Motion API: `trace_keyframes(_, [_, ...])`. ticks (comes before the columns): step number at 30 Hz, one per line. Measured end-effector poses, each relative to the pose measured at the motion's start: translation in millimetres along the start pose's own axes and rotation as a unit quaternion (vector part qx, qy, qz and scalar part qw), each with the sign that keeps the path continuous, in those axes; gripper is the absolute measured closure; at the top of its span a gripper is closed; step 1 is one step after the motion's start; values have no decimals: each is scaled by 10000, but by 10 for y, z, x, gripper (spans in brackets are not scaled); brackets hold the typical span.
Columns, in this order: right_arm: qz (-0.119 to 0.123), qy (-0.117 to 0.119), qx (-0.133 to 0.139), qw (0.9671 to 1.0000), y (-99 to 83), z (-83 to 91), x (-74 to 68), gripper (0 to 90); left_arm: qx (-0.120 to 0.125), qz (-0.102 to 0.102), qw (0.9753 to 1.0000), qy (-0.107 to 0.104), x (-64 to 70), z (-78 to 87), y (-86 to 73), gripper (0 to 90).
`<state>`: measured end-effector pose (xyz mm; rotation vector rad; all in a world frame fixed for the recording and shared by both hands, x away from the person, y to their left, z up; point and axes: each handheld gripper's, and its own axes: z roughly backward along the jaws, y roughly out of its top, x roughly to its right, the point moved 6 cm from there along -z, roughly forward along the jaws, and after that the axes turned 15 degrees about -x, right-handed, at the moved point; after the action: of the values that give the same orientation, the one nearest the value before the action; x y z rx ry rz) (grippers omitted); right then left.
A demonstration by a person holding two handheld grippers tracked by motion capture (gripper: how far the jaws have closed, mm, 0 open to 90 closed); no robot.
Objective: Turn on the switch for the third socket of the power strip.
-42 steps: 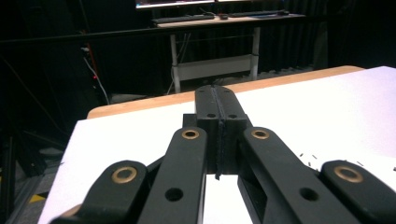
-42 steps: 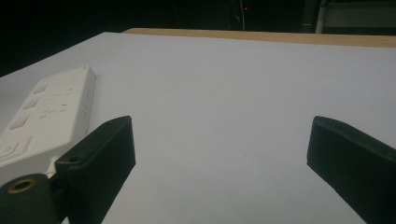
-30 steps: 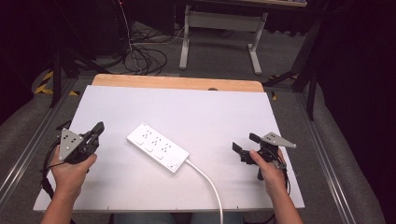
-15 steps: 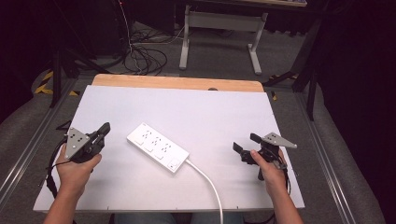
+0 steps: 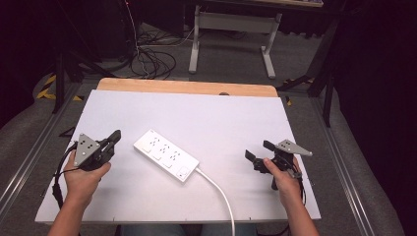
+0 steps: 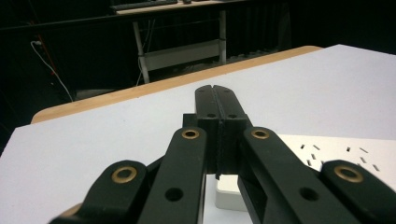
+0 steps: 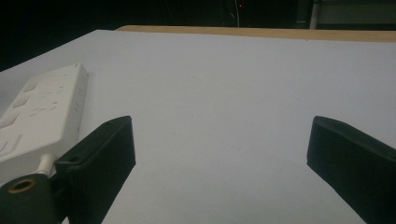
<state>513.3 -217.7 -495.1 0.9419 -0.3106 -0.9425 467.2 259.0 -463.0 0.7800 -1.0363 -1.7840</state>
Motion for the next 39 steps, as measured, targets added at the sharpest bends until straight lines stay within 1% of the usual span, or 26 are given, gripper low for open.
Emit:
trace_keyframes(2, [-3, 0, -2, 10000, 0, 0, 0, 84, -19, 11, 10000, -36, 18, -14, -2, 898])
trace_keyframes(3, [-3, 0, -2, 10000, 0, 0, 1, 84, -35, -35, 10000, -36, 15, -16, -3, 898])
trace_keyframes(5, [-3, -2, -5, 10000, -1, 0, 2, 84, -58, -53, 10000, -48, 22, -25, -5, 898])
trace_keyframes(6, [-3, -3, -6, 10000, -1, -1, 1, 84, -55, -28, 10000, -71, 33, -31, -5, 898])
trace_keyframes(8, [-3, -3, -7, 10000, -2, -1, 1, 84, -77, -82, 9999, -75, 36, -37, -3, 898])
trace_keyframes(10, [-3, -5, -7, 10000, -1, -1, 1, 84, -90, -83, 9999, -85, 43, -42, -4, 898])
trace_keyframes(11, [-6, -5, -7, 10000, -2, -1, 1, 84, -131, -119, 9998, -100, 49, -49, -6, 898])
trace_keyframes(16, [-4, -7, -9, 10000, -1, -3, -1, 85, -127, -100, 9998, -145, 67, -61, -6, 898])
trace_keyframes(17, [-4, -7, -8, 10000, -1, -3, -1, 85, -144, -140, 9997, -139, 64, -63, -7, 898])
trace_keyframes(20, [-5, -9, -6, 10000, -1, -1, 0, 85, -157, -150, 9996, -174, 77, -75, -8, 898])
trace_keyframes(22, [-6, -12, -1, 10000, -1, 1, 2, 85, -198, -205, 9994, -184, 84, -80, -11, 898])
trace_keyframes(27, [-7, -15, -9, 10000, -3, -1, 2, 85, -206, -226, 9993, -228, 119, -105, -4, 898])
trace_keyframes(29, [-9, -9, -13, 10000, -3, -3, 0, 85, -260, -301, 9989, -257, 140, -127, -6, 898])
trace_keyframes(34, [-9, -15, -12, 10000, -3, -2, 0, 85, -288, -330, 9985, -315, 169, -142, -8, 898])
trace_keyframes(36, [-9, -15, -3, 10000, -2, 1, 0, 85, -290, -313, 9985, -332, 177, -146, -8, 898])
trace_keyframes(39, [-10, -16, -5, 10000, -4, 2, 0, 85, -309, -361, 9983, -342, 186, -155, -6, 898])
